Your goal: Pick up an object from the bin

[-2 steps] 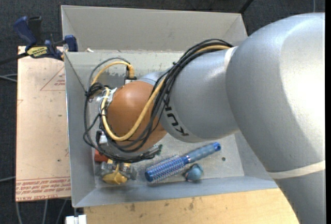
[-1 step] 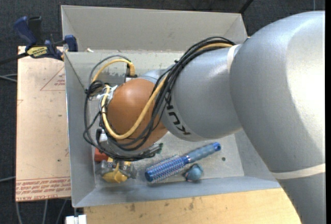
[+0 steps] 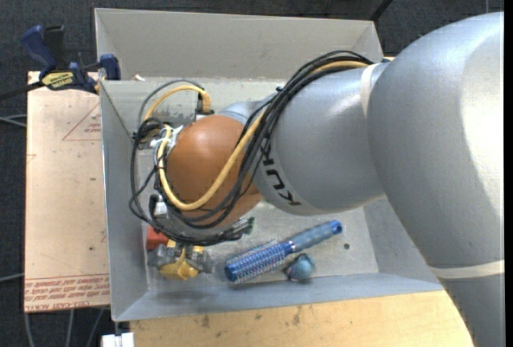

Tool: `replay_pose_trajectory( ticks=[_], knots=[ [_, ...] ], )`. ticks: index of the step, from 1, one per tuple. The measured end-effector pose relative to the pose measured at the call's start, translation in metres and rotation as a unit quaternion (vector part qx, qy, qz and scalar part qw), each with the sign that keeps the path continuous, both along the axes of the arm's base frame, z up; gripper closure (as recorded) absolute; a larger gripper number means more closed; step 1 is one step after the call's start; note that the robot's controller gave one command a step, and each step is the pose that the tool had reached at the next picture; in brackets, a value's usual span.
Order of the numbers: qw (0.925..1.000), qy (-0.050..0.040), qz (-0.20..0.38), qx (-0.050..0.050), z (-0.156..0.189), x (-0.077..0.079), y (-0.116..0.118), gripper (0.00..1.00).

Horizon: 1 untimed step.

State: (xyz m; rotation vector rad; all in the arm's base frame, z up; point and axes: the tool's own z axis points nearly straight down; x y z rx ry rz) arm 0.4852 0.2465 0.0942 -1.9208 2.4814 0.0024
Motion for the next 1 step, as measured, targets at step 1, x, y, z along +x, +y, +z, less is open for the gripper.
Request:
replay_pose_trajectory(
  ticks=[1],
  knots=[
    [1.0000, -0.0033, -0.002, 0.001, 0.0847, 0.0020, 0.0018, 1.00]
  ],
)
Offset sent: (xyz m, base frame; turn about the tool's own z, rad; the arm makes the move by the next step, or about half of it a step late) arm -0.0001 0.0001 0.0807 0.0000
